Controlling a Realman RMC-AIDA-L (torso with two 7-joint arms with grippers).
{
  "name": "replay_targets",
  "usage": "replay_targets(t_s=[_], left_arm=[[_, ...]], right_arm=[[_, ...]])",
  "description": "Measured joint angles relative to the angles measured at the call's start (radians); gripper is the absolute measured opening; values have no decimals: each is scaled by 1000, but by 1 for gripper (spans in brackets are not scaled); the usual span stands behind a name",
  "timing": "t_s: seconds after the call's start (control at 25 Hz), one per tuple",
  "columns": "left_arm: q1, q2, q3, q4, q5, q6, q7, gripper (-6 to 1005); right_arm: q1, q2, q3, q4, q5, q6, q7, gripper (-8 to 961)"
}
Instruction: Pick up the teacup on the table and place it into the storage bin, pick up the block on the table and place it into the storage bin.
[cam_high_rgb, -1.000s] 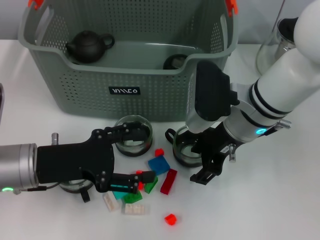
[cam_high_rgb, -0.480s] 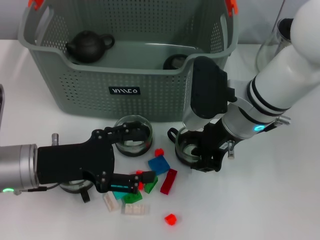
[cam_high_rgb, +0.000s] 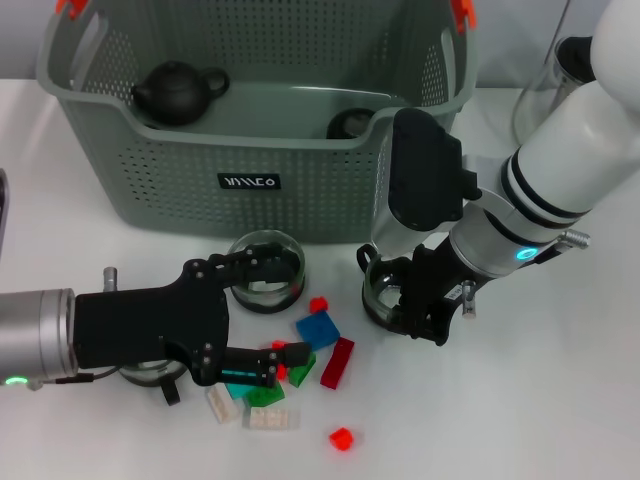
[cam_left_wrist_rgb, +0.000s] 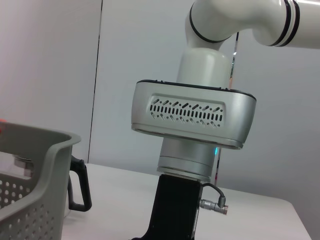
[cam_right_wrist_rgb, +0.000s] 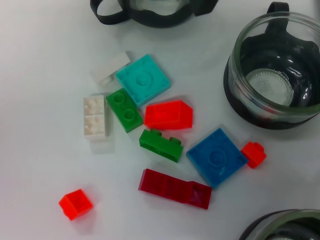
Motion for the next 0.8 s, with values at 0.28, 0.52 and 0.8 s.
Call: replay_targets(t_s=[0.28, 0.52, 0.8], left_arm=[[0, 0, -2, 0, -1, 10, 0, 875], [8, 0, -4, 2, -1, 11, 0, 874], [11, 1, -5, 7, -4, 12, 0, 872]], right_arm=[[-30, -2, 79, -90, -6, -138, 3, 53], [-104, -5, 249, -334, -7, -417, 34, 53], [-89, -3, 473, -626, 140, -642, 99, 53]])
